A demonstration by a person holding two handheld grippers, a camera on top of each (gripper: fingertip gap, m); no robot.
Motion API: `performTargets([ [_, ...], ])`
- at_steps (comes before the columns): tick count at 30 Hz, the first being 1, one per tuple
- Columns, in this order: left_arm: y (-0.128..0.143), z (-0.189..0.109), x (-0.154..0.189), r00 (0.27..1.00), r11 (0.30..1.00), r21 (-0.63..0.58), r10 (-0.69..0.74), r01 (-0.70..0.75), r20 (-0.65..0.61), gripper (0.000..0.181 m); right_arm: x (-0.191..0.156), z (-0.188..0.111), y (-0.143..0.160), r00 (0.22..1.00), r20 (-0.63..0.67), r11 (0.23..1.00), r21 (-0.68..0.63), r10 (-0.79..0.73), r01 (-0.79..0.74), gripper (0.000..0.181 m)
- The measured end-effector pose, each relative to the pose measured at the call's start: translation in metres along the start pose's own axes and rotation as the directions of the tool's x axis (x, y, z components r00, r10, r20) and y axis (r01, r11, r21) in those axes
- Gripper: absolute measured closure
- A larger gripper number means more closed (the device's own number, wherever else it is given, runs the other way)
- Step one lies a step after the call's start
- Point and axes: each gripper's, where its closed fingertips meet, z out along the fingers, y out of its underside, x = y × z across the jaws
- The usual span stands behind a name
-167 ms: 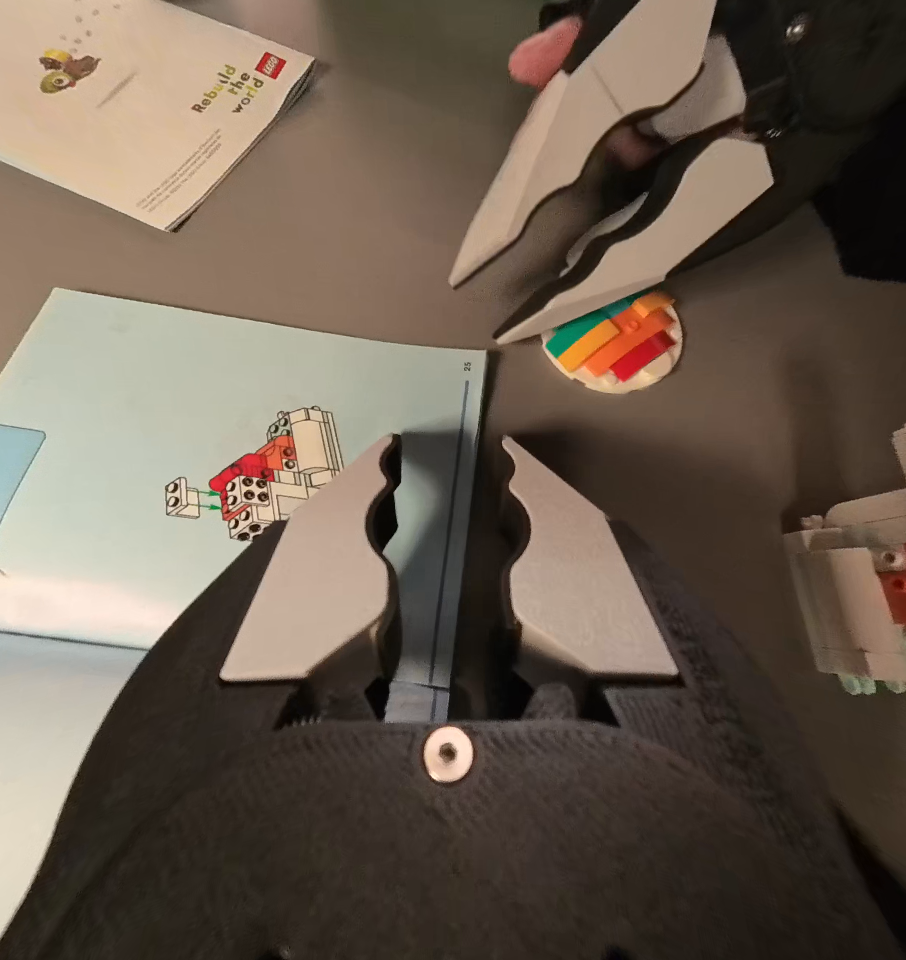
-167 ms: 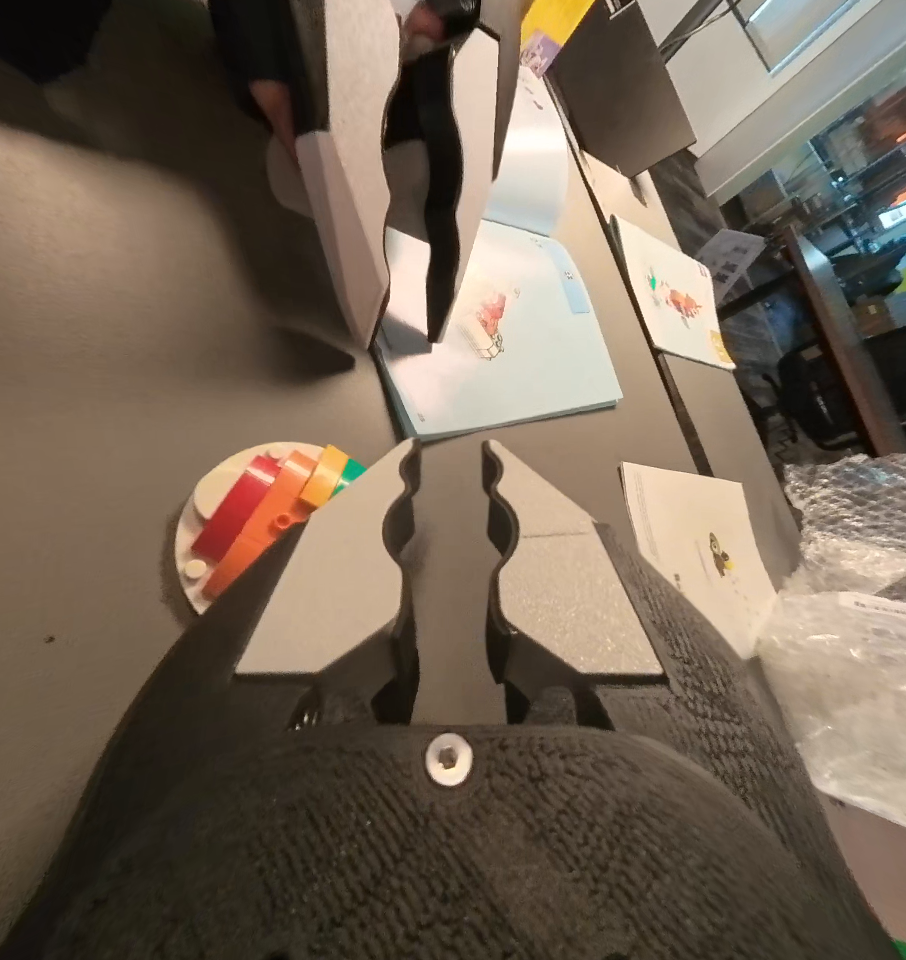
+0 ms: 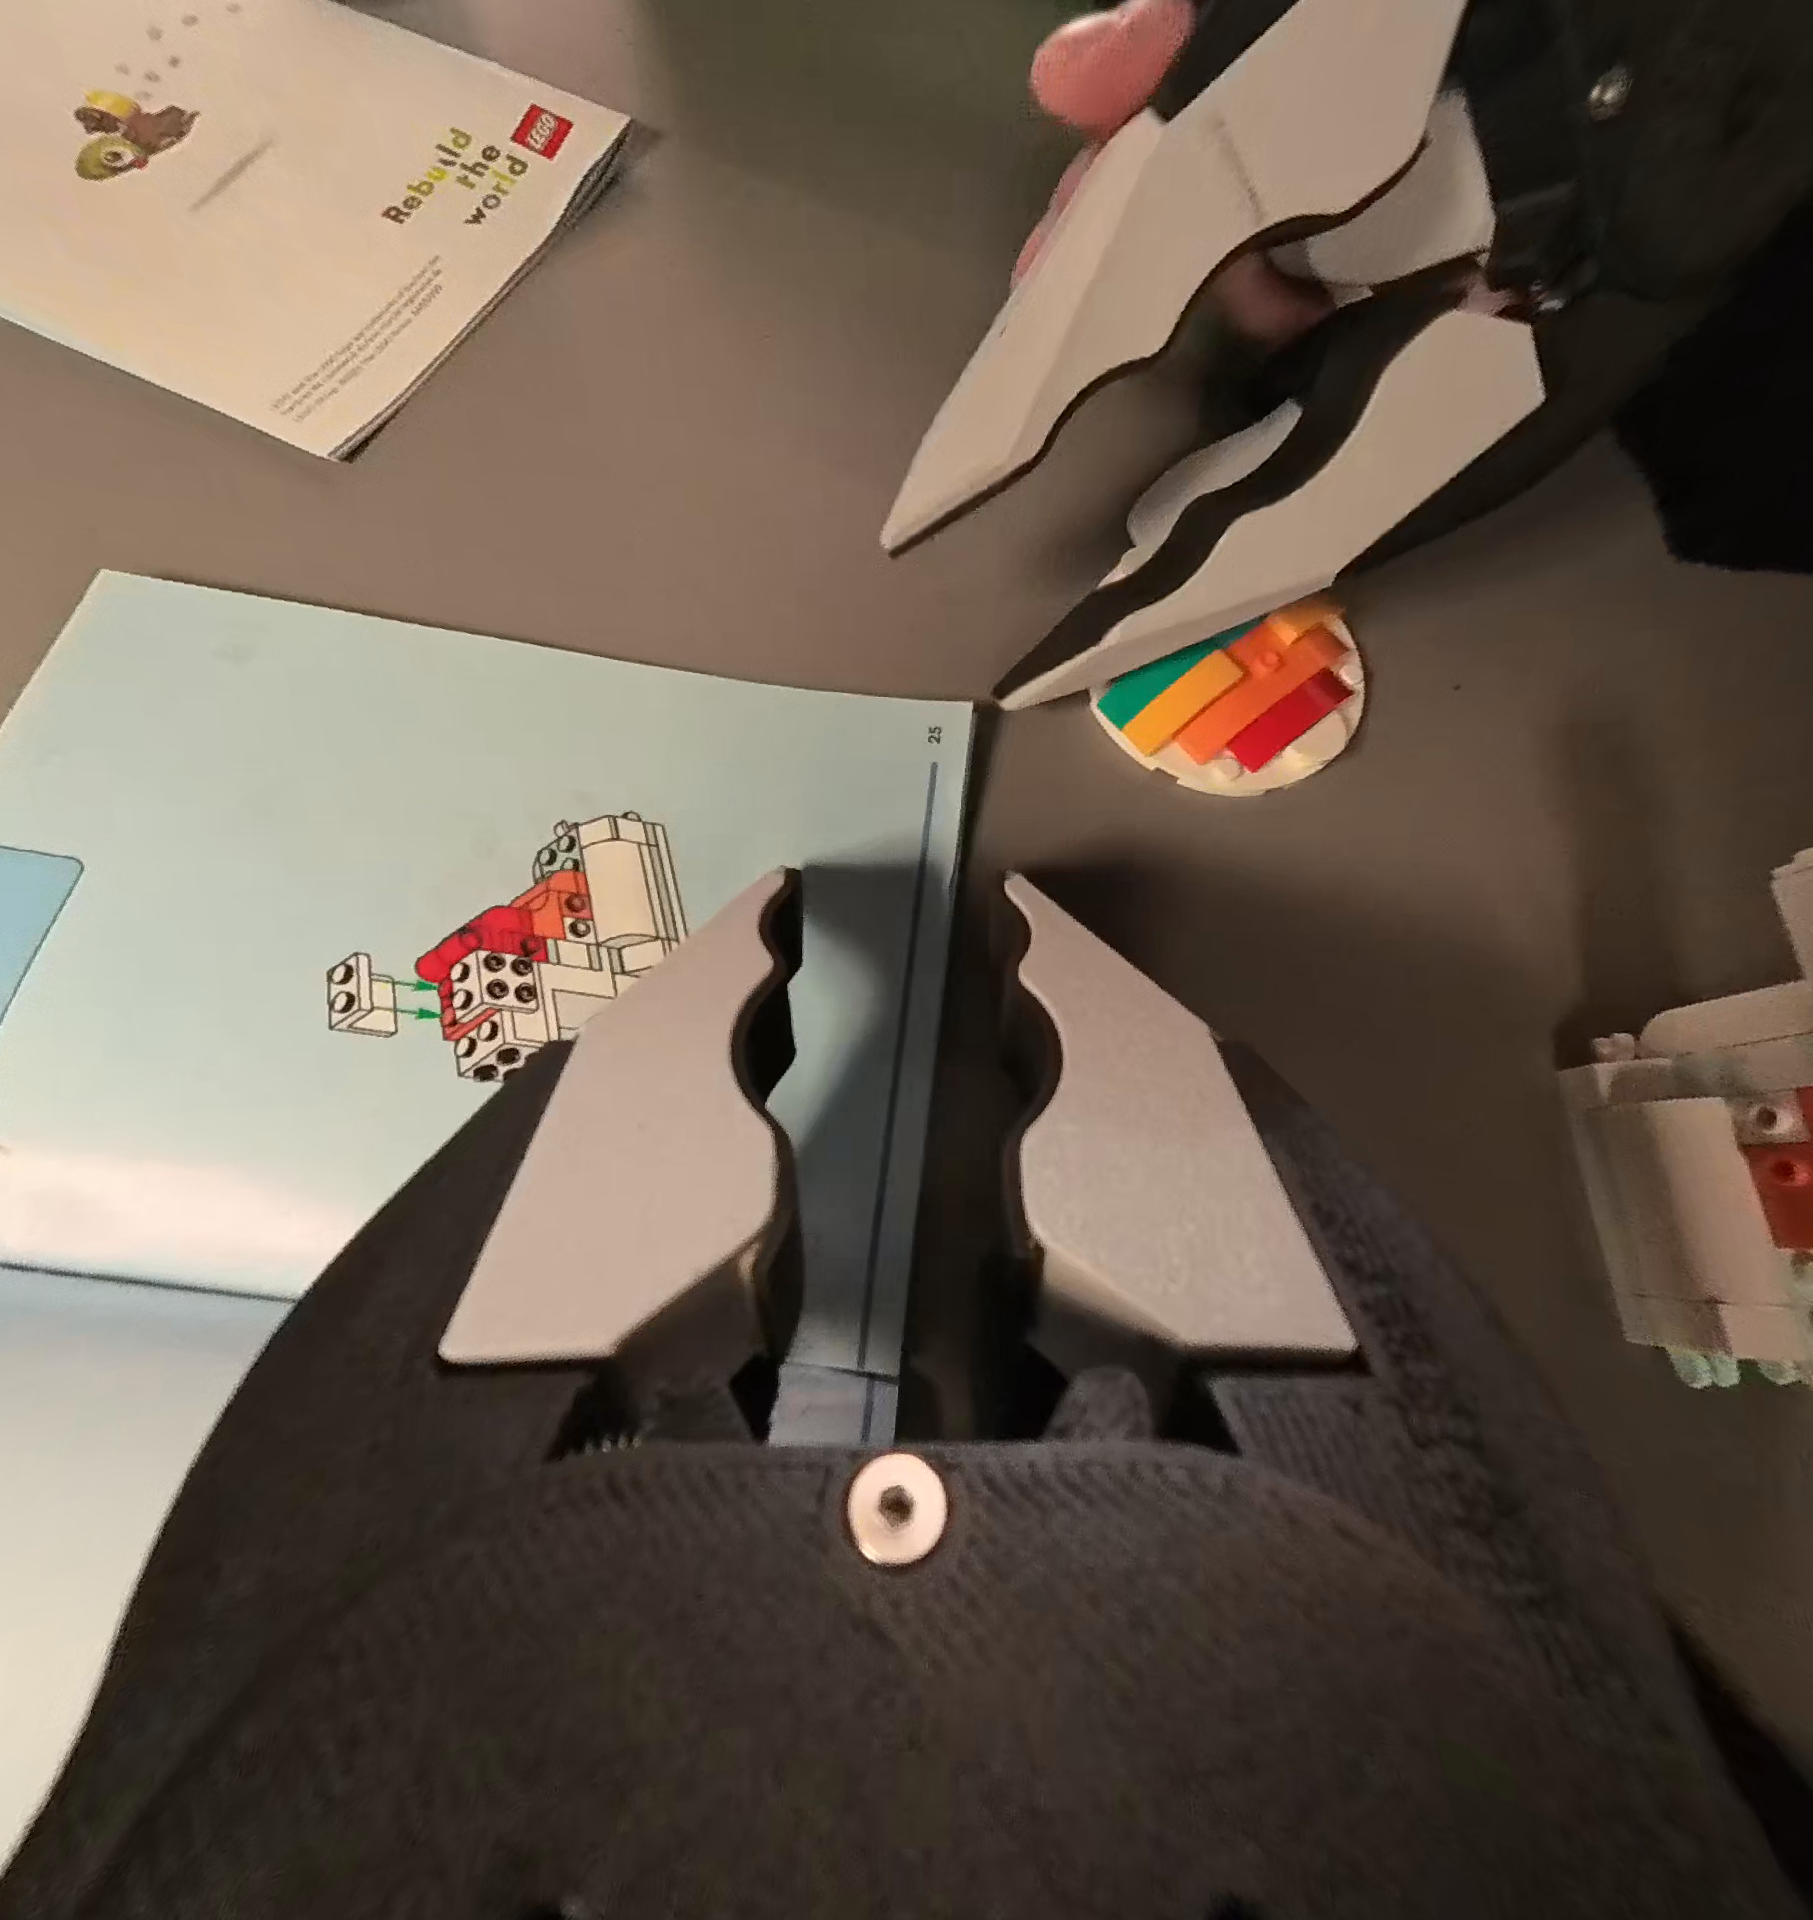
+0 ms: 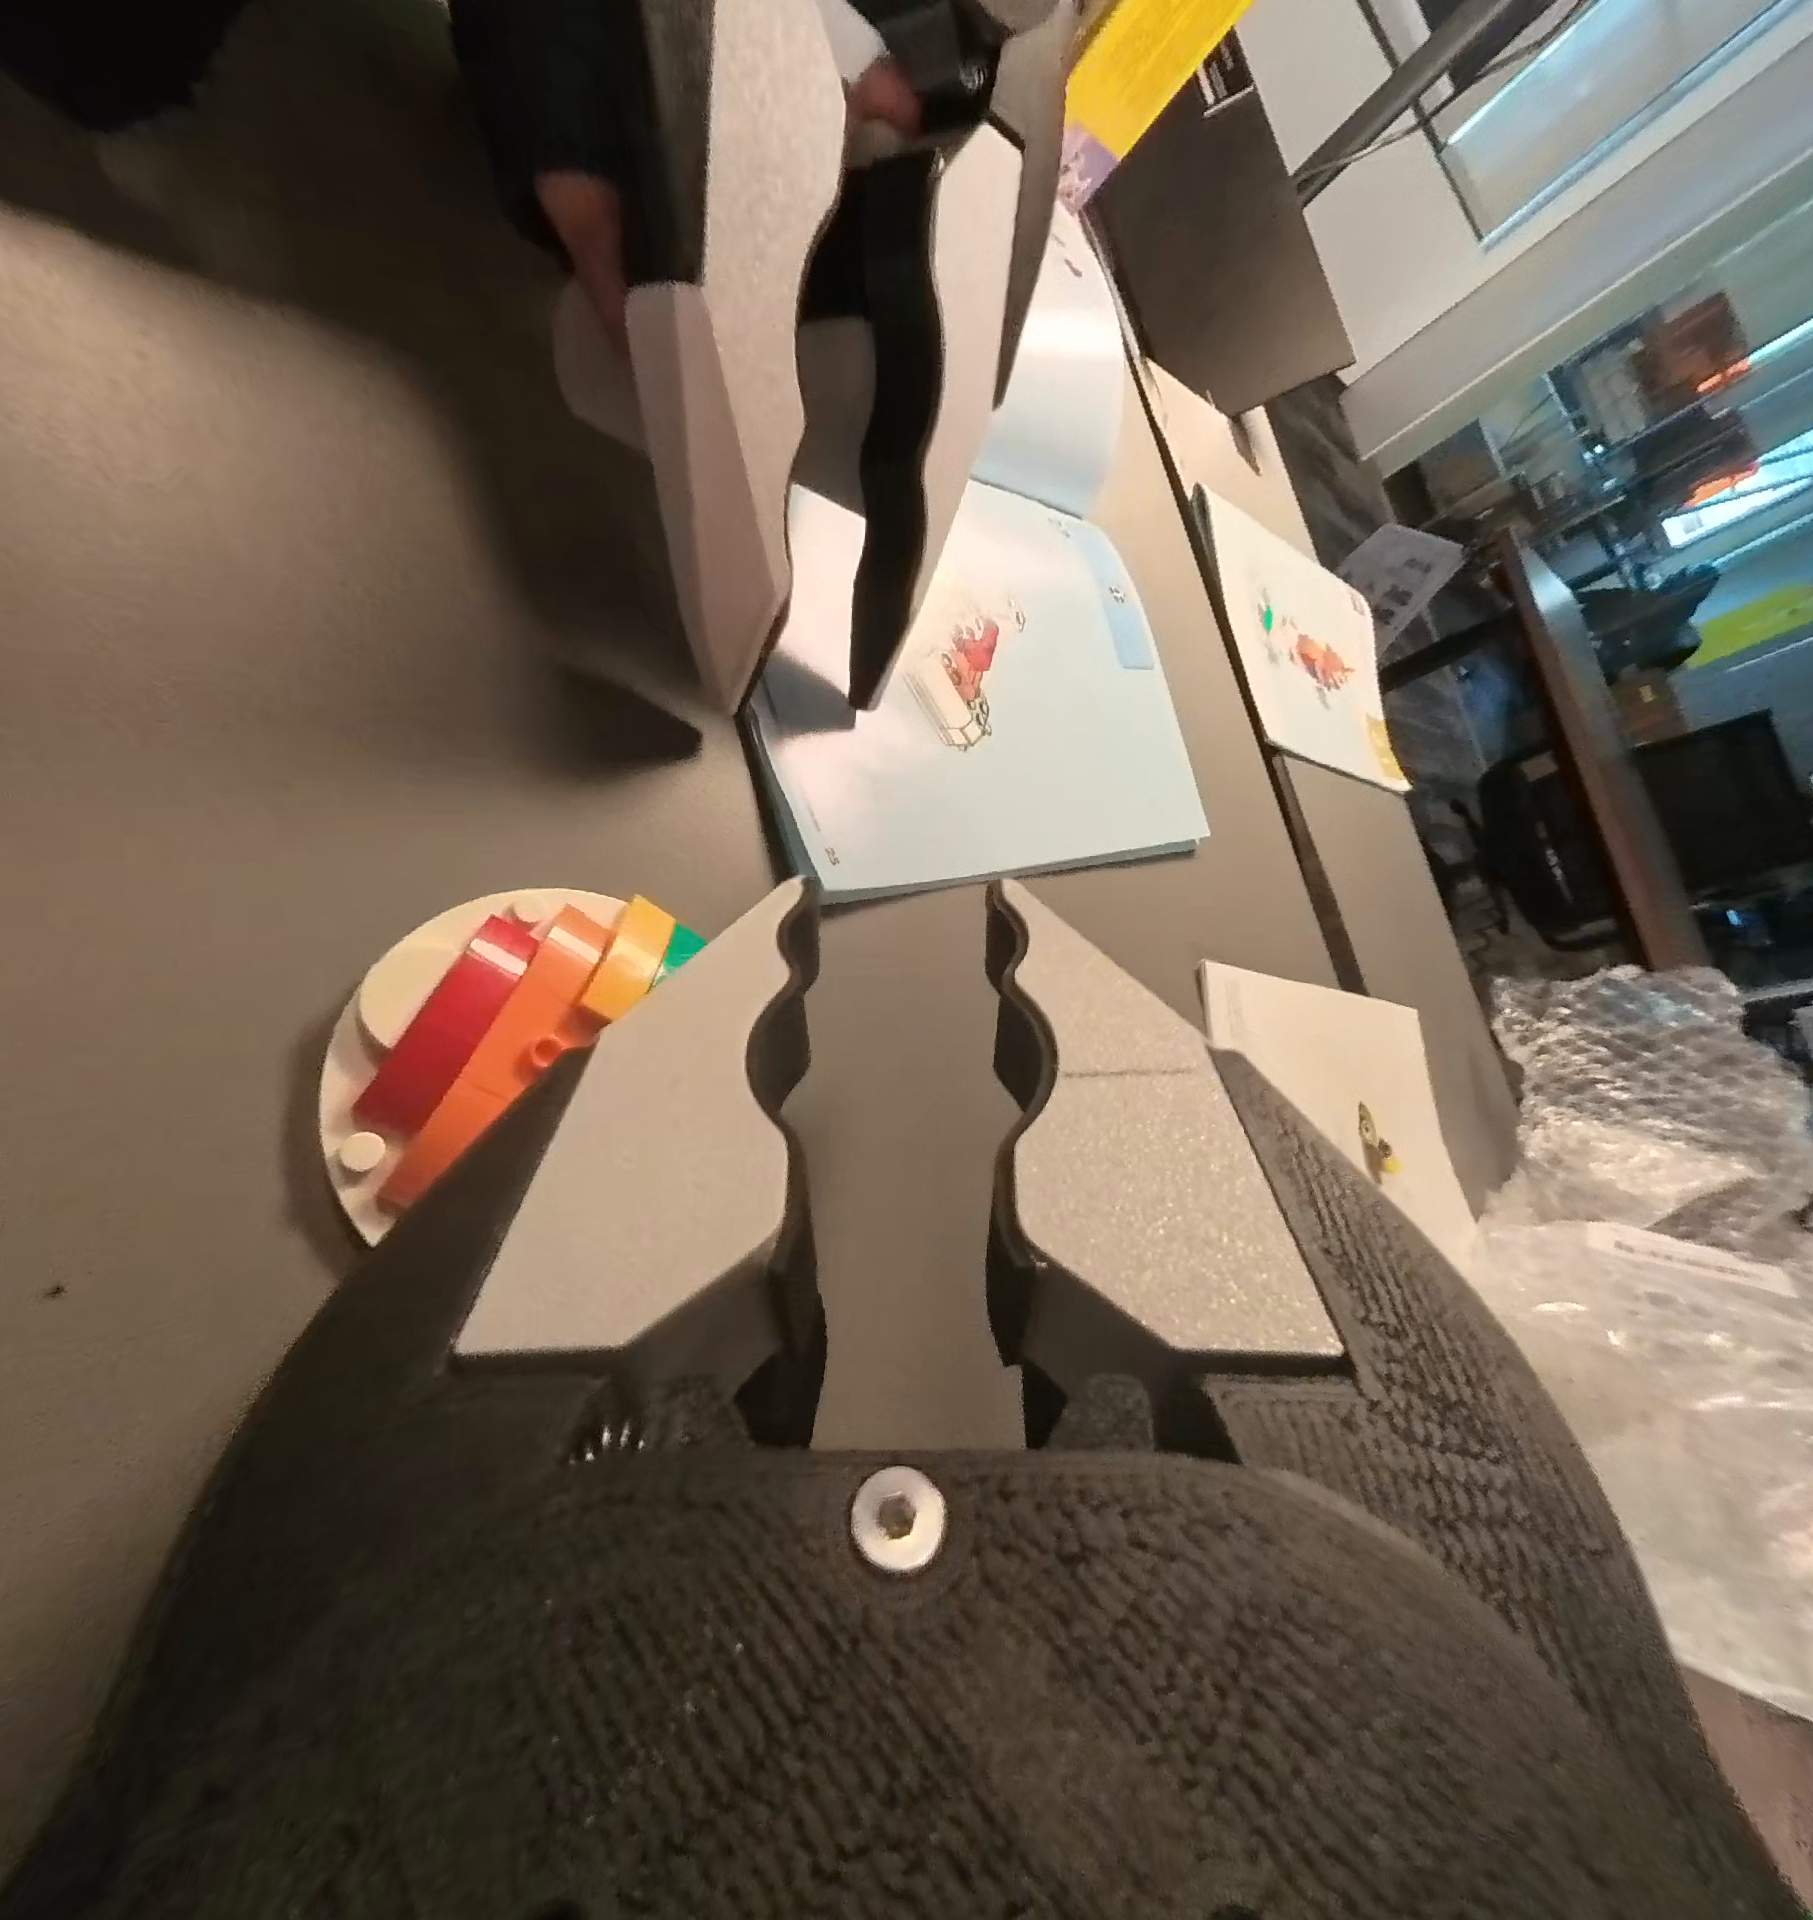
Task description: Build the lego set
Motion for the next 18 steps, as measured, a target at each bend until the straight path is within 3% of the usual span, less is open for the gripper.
performTargets([
  [18,0.0001,0.0003,0.0003,1.0,1.0,0.001,-0.005,0.005,-0.001,0.146,-0.001,0.0052,0.0007,0.988,-0.028,0.988,-0.045,-0.149,0.147,0.151],
])
